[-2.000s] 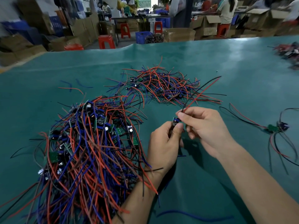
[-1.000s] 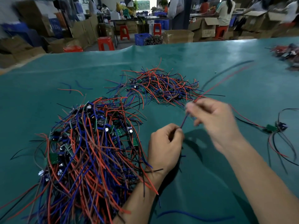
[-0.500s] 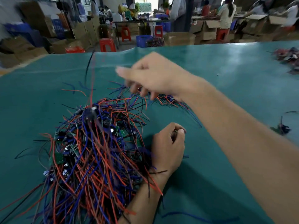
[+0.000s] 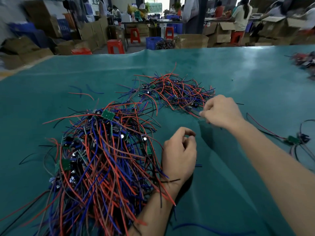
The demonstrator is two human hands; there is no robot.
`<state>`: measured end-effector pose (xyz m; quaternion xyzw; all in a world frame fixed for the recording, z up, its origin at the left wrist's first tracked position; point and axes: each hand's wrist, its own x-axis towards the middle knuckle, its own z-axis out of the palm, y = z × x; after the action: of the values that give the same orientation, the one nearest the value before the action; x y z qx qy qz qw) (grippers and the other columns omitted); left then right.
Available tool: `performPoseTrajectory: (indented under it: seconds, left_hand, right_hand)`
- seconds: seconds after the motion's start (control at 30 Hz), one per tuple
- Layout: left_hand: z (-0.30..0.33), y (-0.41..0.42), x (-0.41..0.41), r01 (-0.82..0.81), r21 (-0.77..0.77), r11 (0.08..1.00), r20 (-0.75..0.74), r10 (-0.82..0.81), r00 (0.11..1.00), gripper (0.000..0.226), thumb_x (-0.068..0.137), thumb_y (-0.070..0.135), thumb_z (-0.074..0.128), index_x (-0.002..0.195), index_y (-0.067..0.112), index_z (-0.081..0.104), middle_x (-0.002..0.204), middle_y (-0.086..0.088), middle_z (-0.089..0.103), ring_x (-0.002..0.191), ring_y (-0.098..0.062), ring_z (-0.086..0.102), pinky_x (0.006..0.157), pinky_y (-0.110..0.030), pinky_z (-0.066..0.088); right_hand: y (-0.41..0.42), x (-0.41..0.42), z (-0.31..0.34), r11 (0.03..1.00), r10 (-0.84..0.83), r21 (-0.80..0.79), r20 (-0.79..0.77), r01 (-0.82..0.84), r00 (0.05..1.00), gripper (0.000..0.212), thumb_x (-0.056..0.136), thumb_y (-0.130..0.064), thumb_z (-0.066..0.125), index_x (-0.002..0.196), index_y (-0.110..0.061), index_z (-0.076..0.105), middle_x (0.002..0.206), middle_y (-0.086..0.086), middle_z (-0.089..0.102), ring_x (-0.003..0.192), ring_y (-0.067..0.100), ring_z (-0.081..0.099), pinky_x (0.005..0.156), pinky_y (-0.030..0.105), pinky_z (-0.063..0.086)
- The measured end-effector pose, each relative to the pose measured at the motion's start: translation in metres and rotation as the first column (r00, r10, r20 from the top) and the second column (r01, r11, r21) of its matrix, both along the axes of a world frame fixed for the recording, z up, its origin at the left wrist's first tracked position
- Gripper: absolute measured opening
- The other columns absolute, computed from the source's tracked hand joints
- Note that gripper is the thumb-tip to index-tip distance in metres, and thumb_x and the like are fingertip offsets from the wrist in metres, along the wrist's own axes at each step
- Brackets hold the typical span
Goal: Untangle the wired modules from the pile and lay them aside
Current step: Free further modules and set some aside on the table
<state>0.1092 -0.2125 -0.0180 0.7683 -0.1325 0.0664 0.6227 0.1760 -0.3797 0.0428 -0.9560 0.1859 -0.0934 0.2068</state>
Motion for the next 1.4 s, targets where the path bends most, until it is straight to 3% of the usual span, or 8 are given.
performPoseTrajectory:
  seconds: [0.13, 0.33, 0.47, 0.63, 0.87, 1.07, 1.23, 1.4]
  left_hand:
    - [-0.001, 0.0, 0.001, -0.01, -0.047, 0.999, -0.017, 0.01, 1.0, 0.016, 0.088, 0.027, 0.05, 0.089, 0.017, 0.063, 0.061, -0.002, 0.067, 0.059, -0.02, 0.064, 0.067, -0.042, 0.057]
    - [0.003, 0.003, -0.001, -0.013, -0.047, 0.999, -0.015, 0.012, 1.0, 0.041, 0.098, 0.041, 0.042, 0.084, 0.011, 0.065, 0.069, 0.004, 0.072, 0.065, -0.014, 0.064, 0.071, -0.041, 0.054]
    - [0.0, 0.005, 0.001, -0.039, 0.076, 0.996, 0.031, 0.037, 0.999, 0.035, 0.096, 0.038, 0.052, 0.084, 0.009, 0.067, 0.069, 0.002, 0.068, 0.067, -0.015, 0.063, 0.068, -0.04, 0.05]
    - [-0.002, 0.004, 0.0, 0.069, 0.022, 0.997, 0.01, -0.069, 0.998, 0.009, 0.096, 0.011, 0.061, 0.096, 0.014, 0.069, 0.075, 0.001, 0.074, 0.072, -0.012, 0.07, 0.073, -0.03, 0.056]
    - [0.0, 0.003, -0.001, 0.173, -0.036, 0.984, -0.008, -0.173, 0.985, 0.01, 0.089, 0.017, 0.06, 0.089, 0.014, 0.07, 0.062, 0.008, 0.064, 0.058, -0.006, 0.058, 0.061, -0.027, 0.049]
    - [0.001, 0.003, -0.002, 0.166, 0.009, 0.986, 0.006, -0.167, 0.986, 0.028, 0.086, 0.033, 0.058, 0.074, 0.009, 0.066, 0.055, 0.001, 0.054, 0.055, -0.014, 0.044, 0.054, -0.039, 0.041]
    - [0.0, 0.004, 0.0, 0.162, 0.03, 0.986, 0.023, -0.163, 0.986, 0.029, 0.087, 0.033, 0.057, 0.07, 0.011, 0.065, 0.053, 0.003, 0.056, 0.052, -0.012, 0.046, 0.054, -0.031, 0.04]
    - [-0.003, 0.002, -0.002, 0.163, 0.11, 0.981, 0.051, -0.169, 0.984, 0.031, 0.087, 0.035, 0.059, 0.075, 0.008, 0.067, 0.066, -0.011, 0.067, 0.065, -0.031, 0.064, 0.062, -0.046, 0.053]
  right_hand:
    - [-0.002, -0.04, 0.01, 0.957, 0.016, 0.288, 0.061, -0.033, 0.998, 0.021, 0.078, -0.025, 0.075, 0.062, -0.015, 0.068, 0.055, 0.0, 0.069, 0.057, 0.022, 0.061, 0.056, 0.03, 0.052]
    - [0.02, -0.099, 0.004, 0.516, 0.376, 0.79, 0.139, -0.331, 0.916, 0.014, 0.075, -0.017, 0.078, 0.066, -0.015, 0.068, 0.056, 0.014, 0.062, 0.042, 0.014, 0.041, 0.039, 0.02, 0.024]
    - [0.022, -0.102, -0.01, 0.514, 0.524, 0.766, 0.076, -0.386, 0.848, 0.016, 0.075, -0.025, 0.079, 0.068, -0.013, 0.071, 0.059, 0.011, 0.065, 0.044, 0.011, 0.042, 0.04, 0.02, 0.025]
    - [0.017, -0.087, -0.03, 0.807, 0.148, 0.518, 0.29, -0.285, 0.945, 0.026, 0.085, -0.046, 0.075, 0.073, -0.024, 0.075, 0.056, -0.006, 0.065, 0.048, 0.005, 0.045, 0.054, 0.025, 0.037]
    - [0.027, -0.086, -0.028, 0.344, 0.103, 0.883, 0.301, -0.318, 0.948, 0.004, 0.08, -0.012, 0.079, 0.081, -0.013, 0.082, 0.073, 0.001, 0.07, 0.054, 0.007, 0.048, 0.043, 0.019, 0.032]
    - [0.022, -0.086, -0.028, 0.255, 0.099, 0.9, 0.339, -0.353, 0.936, 0.009, 0.072, -0.018, 0.078, 0.08, -0.013, 0.077, 0.078, 0.002, 0.066, 0.059, 0.008, 0.05, 0.048, 0.021, 0.033]
    - [0.027, -0.079, -0.037, 0.378, -0.03, 0.862, 0.376, -0.338, 0.926, 0.016, 0.096, -0.007, 0.066, 0.081, -0.014, 0.068, 0.068, -0.002, 0.06, 0.057, 0.008, 0.049, 0.046, 0.02, 0.036]
    - [0.01, -0.071, -0.04, 0.836, -0.194, 0.521, 0.572, -0.17, 0.797, 0.018, 0.096, -0.024, 0.066, 0.079, -0.017, 0.066, 0.069, -0.007, 0.064, 0.063, 0.023, 0.058, 0.065, 0.042, 0.052]
